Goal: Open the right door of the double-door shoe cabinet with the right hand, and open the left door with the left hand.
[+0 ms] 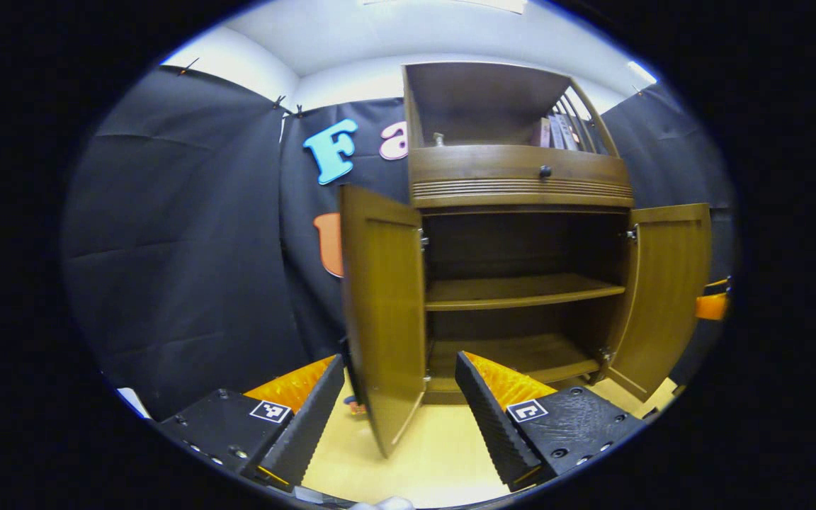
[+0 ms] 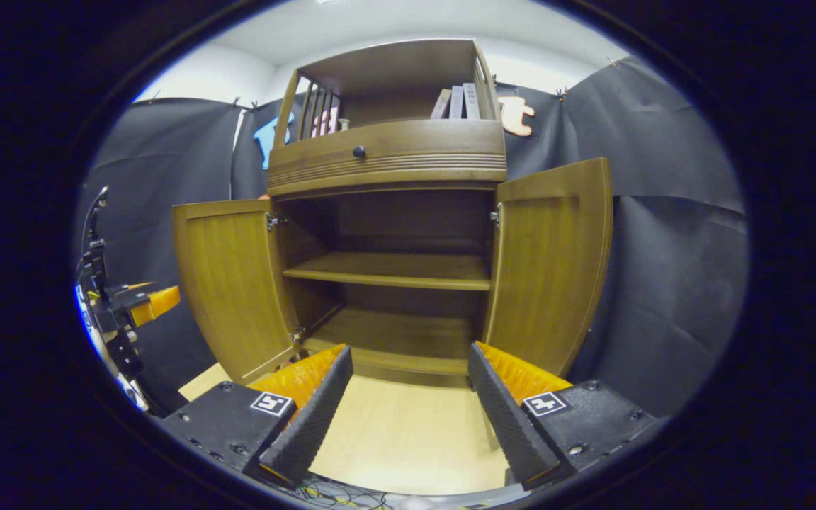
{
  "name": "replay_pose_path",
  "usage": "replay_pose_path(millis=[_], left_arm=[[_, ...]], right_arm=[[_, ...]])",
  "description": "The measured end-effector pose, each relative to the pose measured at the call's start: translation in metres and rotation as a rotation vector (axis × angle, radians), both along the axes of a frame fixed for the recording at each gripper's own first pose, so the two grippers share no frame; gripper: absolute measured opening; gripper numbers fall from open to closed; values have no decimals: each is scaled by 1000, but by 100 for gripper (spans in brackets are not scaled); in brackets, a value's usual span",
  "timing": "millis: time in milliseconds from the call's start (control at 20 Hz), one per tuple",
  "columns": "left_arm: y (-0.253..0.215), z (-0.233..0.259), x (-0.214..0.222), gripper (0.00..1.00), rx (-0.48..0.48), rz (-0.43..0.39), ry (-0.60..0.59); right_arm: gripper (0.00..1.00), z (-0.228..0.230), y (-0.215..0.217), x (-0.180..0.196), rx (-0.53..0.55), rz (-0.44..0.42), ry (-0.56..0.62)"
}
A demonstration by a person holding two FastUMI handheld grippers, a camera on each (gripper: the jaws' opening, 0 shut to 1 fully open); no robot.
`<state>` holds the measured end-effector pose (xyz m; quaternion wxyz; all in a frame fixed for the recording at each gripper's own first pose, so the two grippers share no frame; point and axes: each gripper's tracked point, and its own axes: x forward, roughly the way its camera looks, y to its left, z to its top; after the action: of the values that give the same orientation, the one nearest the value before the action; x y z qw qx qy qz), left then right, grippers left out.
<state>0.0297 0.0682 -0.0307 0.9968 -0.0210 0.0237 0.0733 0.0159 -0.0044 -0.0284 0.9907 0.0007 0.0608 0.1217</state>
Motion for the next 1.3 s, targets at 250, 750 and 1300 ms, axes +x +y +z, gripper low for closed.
replay_pose_path(millis=[250, 750, 1300], left_arm=[[-76, 22, -4, 100, 35, -57, -14], [-129, 24, -6, 100, 17, -122, -3], [-118, 31, -7, 96, 16, -146, -12]], right_arm=[[100, 11, -15, 1, 17, -2, -28], [100, 19, -29, 5, 29, -32, -51], [100, 22, -29, 3, 28, -93, -59]])
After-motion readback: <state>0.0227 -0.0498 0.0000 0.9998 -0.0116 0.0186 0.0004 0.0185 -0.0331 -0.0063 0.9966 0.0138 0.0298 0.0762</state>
